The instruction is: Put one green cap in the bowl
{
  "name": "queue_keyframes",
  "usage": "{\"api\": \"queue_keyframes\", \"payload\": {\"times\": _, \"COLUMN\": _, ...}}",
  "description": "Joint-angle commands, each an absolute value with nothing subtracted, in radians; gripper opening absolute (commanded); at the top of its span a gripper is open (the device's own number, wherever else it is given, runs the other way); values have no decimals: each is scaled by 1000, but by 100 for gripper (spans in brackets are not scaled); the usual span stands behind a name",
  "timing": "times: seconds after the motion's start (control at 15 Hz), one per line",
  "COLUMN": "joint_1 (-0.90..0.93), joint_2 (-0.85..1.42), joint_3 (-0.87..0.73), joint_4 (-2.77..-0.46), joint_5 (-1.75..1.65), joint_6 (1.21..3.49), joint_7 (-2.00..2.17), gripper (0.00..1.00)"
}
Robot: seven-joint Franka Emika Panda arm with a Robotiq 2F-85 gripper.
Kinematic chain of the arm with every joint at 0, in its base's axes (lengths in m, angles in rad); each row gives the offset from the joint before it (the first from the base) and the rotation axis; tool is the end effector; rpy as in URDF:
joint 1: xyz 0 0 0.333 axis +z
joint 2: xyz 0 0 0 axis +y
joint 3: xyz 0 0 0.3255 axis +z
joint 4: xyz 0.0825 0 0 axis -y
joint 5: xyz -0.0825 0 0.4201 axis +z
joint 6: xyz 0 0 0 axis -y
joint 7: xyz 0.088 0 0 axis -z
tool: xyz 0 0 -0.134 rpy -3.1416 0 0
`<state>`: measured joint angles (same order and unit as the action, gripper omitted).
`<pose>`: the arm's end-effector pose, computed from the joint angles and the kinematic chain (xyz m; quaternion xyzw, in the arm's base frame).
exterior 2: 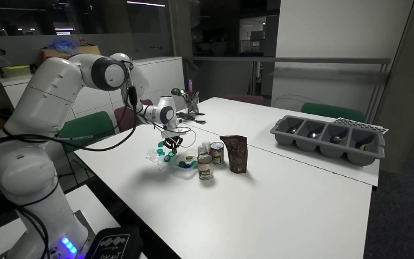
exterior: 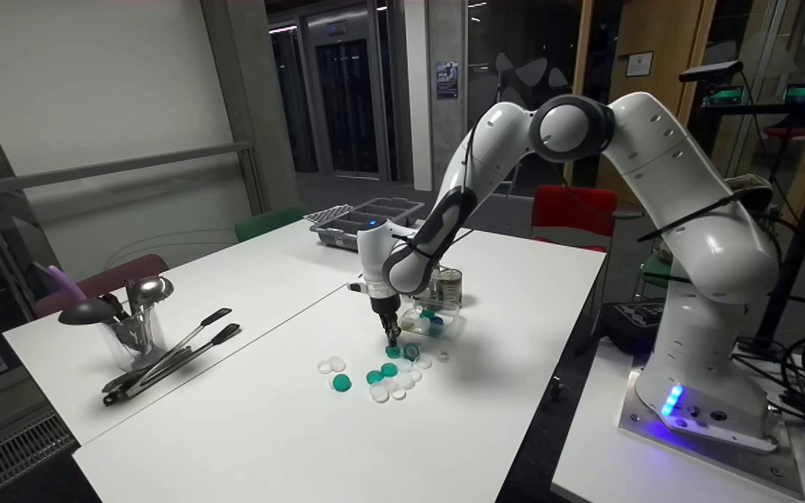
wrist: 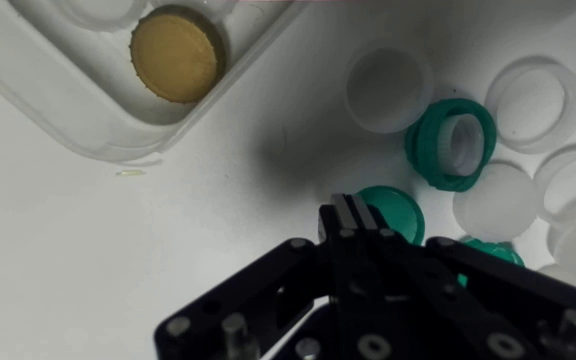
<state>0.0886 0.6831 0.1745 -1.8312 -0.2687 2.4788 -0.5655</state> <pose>0.6466 0.1692 0.1109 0.8760 0.4815 -0.0124 0.0247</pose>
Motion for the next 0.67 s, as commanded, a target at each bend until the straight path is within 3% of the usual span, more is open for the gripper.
{"api": "queue_keyframes", "payload": {"times": 0.0, "joint_1": 84, "joint_2": 626, "joint_3": 178, "joint_4": -1887, "joint_5": -274, "joint_6": 2504, "joint_7": -557, "gripper": 0}}
{"api": "queue_keyframes", "payload": {"times": 0.6, "joint_1": 77, "joint_2": 511, "joint_3": 177, "joint_4": -2003, "joint_5": -262, "joint_6": 2546, "joint_7": -502, "gripper": 0}}
